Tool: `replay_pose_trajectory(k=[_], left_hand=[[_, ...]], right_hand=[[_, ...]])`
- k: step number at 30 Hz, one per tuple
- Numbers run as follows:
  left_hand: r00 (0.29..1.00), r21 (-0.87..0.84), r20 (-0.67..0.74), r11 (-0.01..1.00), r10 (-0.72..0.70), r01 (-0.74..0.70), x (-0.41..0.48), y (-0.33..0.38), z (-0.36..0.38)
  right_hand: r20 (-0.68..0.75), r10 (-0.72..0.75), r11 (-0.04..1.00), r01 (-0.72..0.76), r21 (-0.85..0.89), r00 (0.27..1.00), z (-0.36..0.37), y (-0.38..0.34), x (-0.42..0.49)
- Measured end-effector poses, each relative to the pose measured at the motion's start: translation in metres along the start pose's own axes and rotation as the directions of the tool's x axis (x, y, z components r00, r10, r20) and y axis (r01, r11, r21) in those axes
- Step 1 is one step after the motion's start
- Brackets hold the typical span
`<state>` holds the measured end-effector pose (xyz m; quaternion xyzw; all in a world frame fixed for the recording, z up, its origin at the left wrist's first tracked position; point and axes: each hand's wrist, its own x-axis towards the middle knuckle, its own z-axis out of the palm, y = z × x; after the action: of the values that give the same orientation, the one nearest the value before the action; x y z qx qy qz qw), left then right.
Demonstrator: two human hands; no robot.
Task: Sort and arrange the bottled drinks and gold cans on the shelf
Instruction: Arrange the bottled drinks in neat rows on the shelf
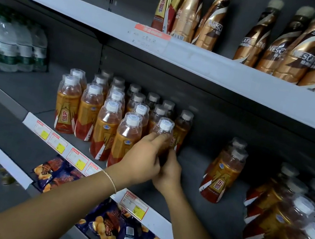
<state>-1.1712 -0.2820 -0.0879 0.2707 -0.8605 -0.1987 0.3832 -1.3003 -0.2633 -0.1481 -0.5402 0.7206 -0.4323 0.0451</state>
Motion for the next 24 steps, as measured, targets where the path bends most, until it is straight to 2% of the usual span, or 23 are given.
replay_pose_trajectory(k=[2, 4, 6, 9, 11, 13, 19, 24], left_hand=[[0.999, -0.017, -0.037, 0.999, 0.031, -0.032, -0.003, -0.002, 0.004], [0.996, -0.038, -0.083, 0.999, 0.033, -0.036, -0.004, -0.004, 0.01], [0.997, -0.052, -0.08, 0.999, -0.005, 0.001, -0.003, -0.007, 0.018], [0.985, -0.019, 0.134, 0.994, -0.104, 0.108, 0.002, -0.011, 0.033], [0.933, -0.03, 0.328, 0.986, -0.147, 0.166, 0.004, -0.011, 0.046], [0.899, -0.089, 0.41, 0.974, -0.156, 0.209, 0.004, -0.009, 0.057], [0.898, -0.079, 0.417, 0.979, -0.14, 0.189, 0.013, 0.002, 0.081], [0.911, -0.126, 0.413, 0.99, -0.008, 0.066, 0.012, 0.01, 0.102]], right_hand=[[0.025, 0.071, 0.993, -0.073, 0.089, 0.997, -0.011, 0.008, -0.007], [0.11, 0.127, 0.969, -0.147, 0.2, 0.986, -0.025, 0.017, -0.013], [0.165, 0.167, 0.953, -0.202, 0.227, 0.972, -0.04, 0.031, -0.02], [0.186, 0.163, 0.964, -0.197, 0.18, 0.969, -0.06, 0.045, -0.031], [0.202, 0.171, 0.962, -0.207, 0.176, 0.964, -0.069, 0.053, -0.038], [0.204, 0.167, 0.958, -0.207, 0.198, 0.965, -0.077, 0.058, -0.047], [0.131, 0.221, 0.887, -0.256, 0.383, 0.966, -0.098, 0.072, -0.068], [-0.013, 0.28, 0.841, -0.239, 0.484, 0.96, -0.108, 0.078, -0.083]])
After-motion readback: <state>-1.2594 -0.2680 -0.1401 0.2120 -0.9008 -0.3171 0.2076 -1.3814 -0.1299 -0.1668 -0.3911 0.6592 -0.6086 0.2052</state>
